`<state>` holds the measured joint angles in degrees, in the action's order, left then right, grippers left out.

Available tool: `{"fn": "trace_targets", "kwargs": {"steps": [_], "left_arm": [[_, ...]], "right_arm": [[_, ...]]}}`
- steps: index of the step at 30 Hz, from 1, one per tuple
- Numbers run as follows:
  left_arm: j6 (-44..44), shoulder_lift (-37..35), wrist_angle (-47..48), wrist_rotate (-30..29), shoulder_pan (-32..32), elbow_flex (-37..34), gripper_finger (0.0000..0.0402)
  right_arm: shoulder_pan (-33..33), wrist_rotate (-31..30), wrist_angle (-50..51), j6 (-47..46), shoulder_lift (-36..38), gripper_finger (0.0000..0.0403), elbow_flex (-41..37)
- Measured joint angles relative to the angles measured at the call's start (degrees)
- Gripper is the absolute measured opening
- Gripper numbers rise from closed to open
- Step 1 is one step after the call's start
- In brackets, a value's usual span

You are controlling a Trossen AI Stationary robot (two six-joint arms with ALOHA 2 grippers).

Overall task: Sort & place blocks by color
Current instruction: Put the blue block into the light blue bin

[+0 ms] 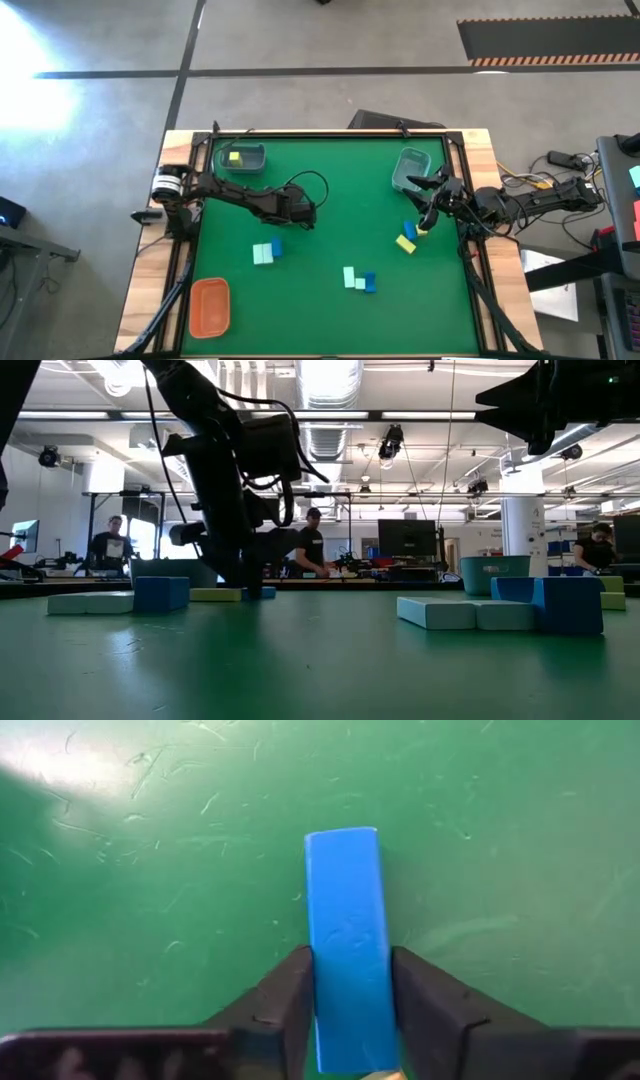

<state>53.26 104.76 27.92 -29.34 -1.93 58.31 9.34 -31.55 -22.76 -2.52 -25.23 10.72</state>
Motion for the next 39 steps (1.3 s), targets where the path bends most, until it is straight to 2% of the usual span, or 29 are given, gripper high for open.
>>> {"fn": "trace_targets", "kwargs": {"steps": [4, 11, 15, 19, 28, 33, 39], "left_arm": [[-0.53, -0.04, -0.39, -0.13, 0.0, -0.09, 0.0087], [-7.04, -1.71, -3.75, -1.19, 0.43, 0.69, 0.0087], [-12.92, -4.08, -10.39, -2.26, 1.69, 0.47, 0.0087], [-20.68, -6.62, -18.23, -2.49, 3.28, 0.41, 0.0087], [-44.28, -11.01, -41.11, -1.82, 8.15, -0.98, 0.0087], [-51.94, -11.07, -51.91, 4.46, 10.46, -1.59, 0.0087], [-54.21, -10.94, -68.04, 12.59, 10.99, -4.62, 0.0087]], "right_arm": [[0.0, -0.02, 0.0, 0.39, 0.0, 0.018, 0.0], [0.0, 1.31, 0.0, 2.16, 0.0, 0.018, 0.0], [0.0, 5.91, -0.26, 2.14, -0.35, 0.018, 0.0], [0.01, 6.99, -0.83, 2.2, -1.45, 0.018, 0.04], [0.14, 13.58, -9.48, 4.92, -6.27, 0.018, 0.04], [0.14, 17.57, -14.83, 5.84, -10.06, 0.018, 0.04], [0.15, 20.21, -22.82, 7.77, -16.18, 0.018, 0.0]]}}
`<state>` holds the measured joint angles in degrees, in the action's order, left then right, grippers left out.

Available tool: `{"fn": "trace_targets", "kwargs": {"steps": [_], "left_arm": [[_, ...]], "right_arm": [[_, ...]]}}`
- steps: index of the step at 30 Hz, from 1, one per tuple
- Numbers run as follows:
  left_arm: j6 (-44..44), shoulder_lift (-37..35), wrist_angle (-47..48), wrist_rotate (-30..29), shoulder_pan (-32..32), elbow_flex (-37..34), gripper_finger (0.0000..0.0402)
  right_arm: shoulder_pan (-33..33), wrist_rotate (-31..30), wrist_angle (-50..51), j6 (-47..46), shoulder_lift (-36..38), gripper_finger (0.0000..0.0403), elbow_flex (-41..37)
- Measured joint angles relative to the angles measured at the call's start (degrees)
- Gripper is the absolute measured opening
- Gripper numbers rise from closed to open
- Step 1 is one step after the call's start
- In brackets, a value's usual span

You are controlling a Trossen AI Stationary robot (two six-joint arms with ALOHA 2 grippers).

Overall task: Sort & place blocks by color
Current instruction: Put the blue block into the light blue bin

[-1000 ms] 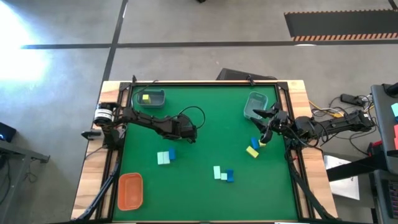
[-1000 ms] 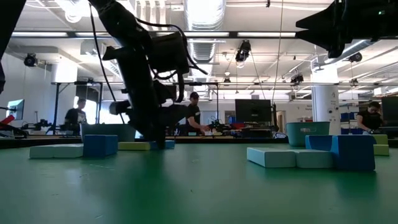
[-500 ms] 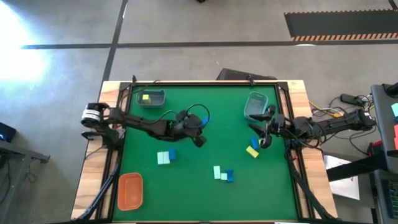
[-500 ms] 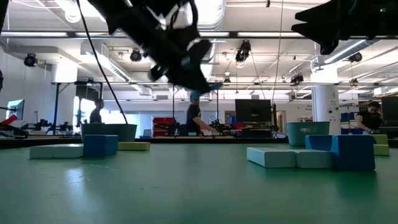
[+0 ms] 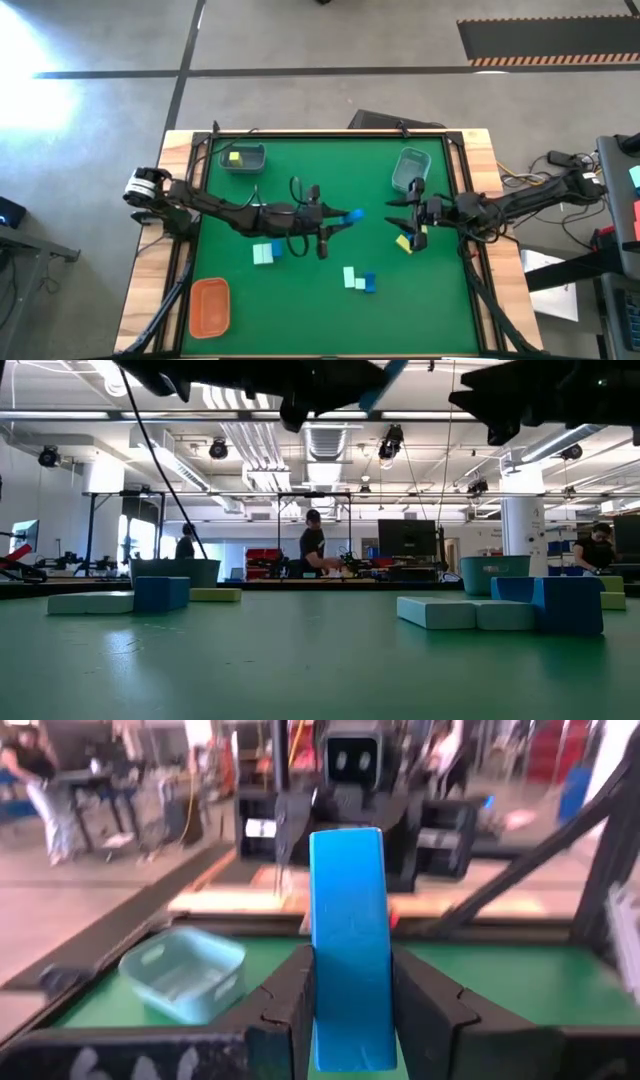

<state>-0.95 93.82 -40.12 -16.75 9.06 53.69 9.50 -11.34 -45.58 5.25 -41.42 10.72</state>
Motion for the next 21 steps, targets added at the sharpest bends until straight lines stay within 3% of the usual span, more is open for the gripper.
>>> {"fn": "trace_targets", "kwargs": {"steps": [9, 21], "left_arm": [[-0.02, 0.1, -8.64, 1.51, -0.04, -2.85, 0.0087], [-2.43, 0.11, -10.48, 1.52, -0.07, -3.19, 0.0091]], "right_arm": [[0.0, -0.01, -14.06, 0.81, -9.11, 0.0211, 0.99], [-0.02, 3.82, -13.33, 5.25, -21.44, 0.0261, 13.2]]}}
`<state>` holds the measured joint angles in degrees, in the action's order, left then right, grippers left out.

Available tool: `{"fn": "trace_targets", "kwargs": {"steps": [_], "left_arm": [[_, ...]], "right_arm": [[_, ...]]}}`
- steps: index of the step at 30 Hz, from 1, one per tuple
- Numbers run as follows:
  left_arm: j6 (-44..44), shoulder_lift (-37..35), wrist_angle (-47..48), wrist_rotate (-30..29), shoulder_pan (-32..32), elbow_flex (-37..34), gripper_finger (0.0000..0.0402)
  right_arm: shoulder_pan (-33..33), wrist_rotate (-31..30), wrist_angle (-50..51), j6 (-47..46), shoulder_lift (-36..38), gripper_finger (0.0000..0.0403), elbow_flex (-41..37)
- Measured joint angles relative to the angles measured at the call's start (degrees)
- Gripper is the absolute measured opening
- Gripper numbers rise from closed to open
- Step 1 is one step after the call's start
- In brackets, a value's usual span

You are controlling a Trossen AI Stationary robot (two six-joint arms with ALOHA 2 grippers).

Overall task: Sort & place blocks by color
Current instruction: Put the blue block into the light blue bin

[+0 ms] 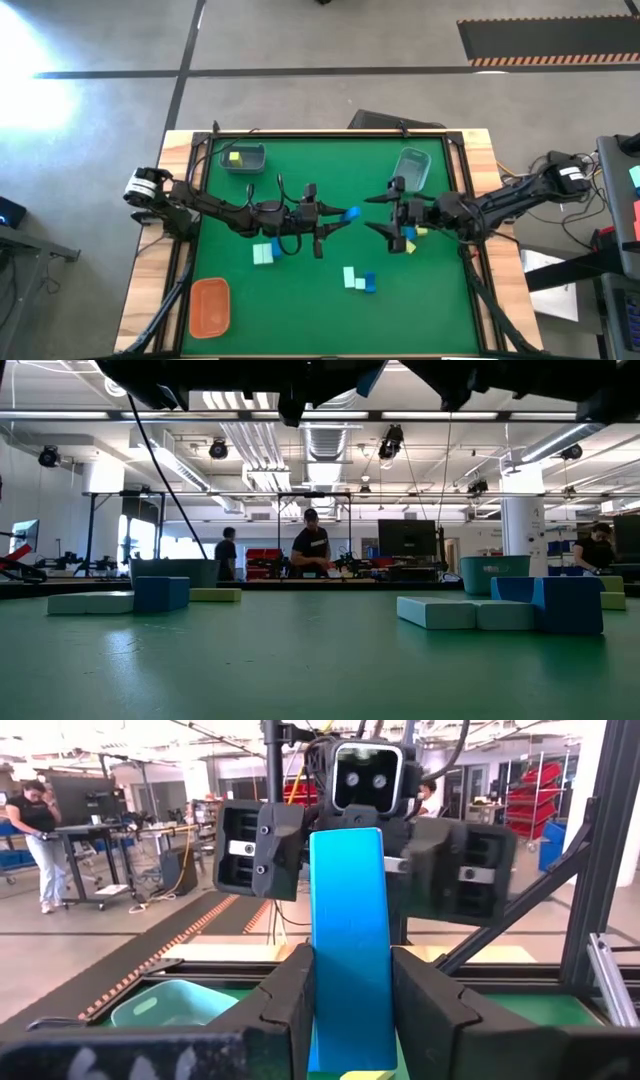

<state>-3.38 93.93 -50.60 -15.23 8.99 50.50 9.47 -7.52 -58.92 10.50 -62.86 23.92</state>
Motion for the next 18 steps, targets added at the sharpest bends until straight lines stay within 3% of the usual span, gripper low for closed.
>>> {"fn": "trace_targets", "kwargs": {"steps": [11, 18], "left_arm": [[-0.42, 0.0, -1.52, 0.05, 0.02, -0.13, 0.0093], [-0.52, 0.02, -1.5, 0.31, 0.02, -0.09, 0.0094]], "right_arm": [[-0.26, -0.47, 0.11, -1.49, -5.83, 0.0263, 5.79], [-0.42, -0.57, -0.1, -1.49, -5.83, 0.0197, 6.46]]}}
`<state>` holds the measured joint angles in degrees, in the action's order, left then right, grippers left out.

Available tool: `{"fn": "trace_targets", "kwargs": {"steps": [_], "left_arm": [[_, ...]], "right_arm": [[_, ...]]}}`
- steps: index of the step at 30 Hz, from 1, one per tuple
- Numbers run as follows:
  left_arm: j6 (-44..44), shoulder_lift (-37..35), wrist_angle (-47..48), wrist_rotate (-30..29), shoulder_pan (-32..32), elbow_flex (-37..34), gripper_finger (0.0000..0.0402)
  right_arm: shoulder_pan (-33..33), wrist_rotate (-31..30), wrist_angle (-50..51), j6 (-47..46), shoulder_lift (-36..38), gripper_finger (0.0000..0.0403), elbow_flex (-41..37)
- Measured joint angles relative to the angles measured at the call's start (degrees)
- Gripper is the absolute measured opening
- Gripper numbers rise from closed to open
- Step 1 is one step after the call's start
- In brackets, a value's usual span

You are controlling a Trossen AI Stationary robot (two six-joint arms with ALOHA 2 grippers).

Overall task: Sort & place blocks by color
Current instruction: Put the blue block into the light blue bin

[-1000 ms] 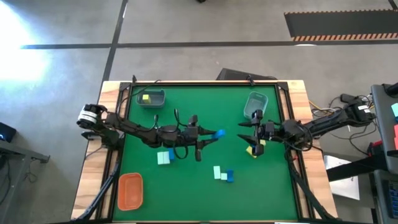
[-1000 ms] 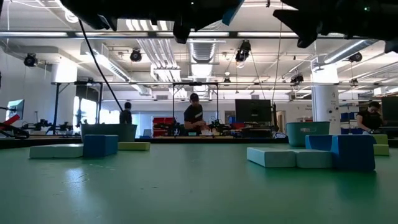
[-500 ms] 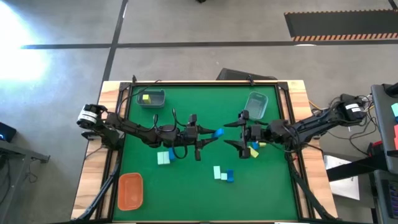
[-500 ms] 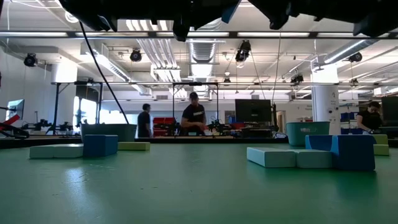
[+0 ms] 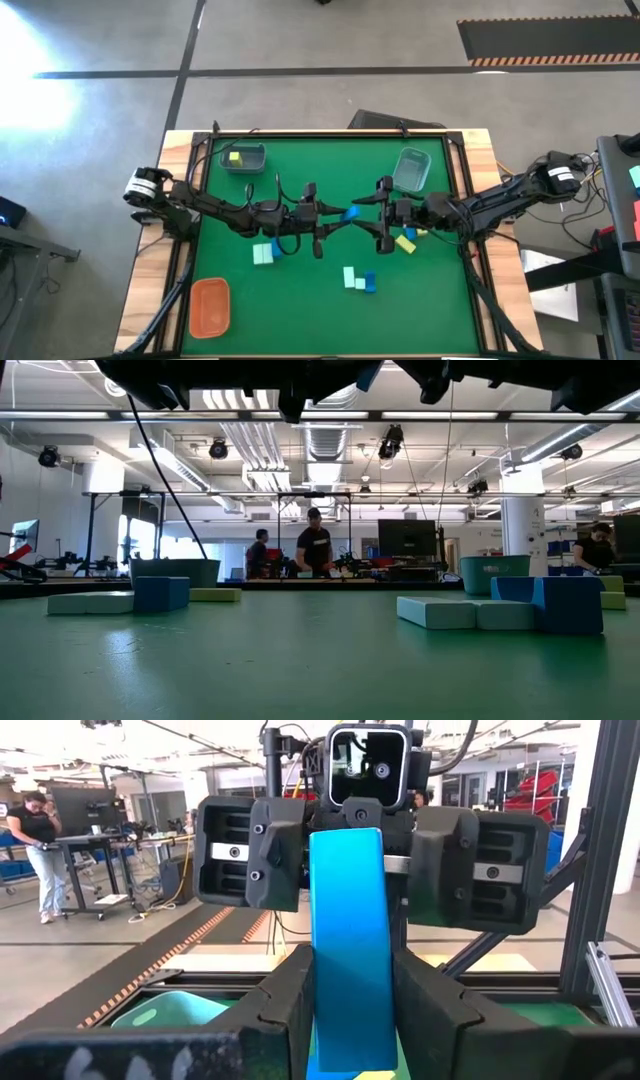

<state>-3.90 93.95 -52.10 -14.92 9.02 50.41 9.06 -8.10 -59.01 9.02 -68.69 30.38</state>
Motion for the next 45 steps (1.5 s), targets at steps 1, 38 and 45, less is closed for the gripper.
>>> {"fn": "trace_targets", "kwargs": {"steps": [1, 38, 45], "left_arm": [[0.0, -0.02, 0.05, 0.0, 0.0, -0.01, 0.0094], [-12.98, -17.89, 28.13, -17.52, -1.52, -1.2, 0.0245], [-13.51, -22.15, 28.61, -23.26, -1.79, -2.48, 0.0245]], "right_arm": [[0.0, 0.0, -0.01, -0.01, 0.0, 0.0181, 0.03], [-5.13, -21.13, 67.3, -16.3, 9.1, 0.0094, 18.25], [-12.75, -20.35, 99.26, -29.48, 3.76, 0.0094, 32.15]]}}
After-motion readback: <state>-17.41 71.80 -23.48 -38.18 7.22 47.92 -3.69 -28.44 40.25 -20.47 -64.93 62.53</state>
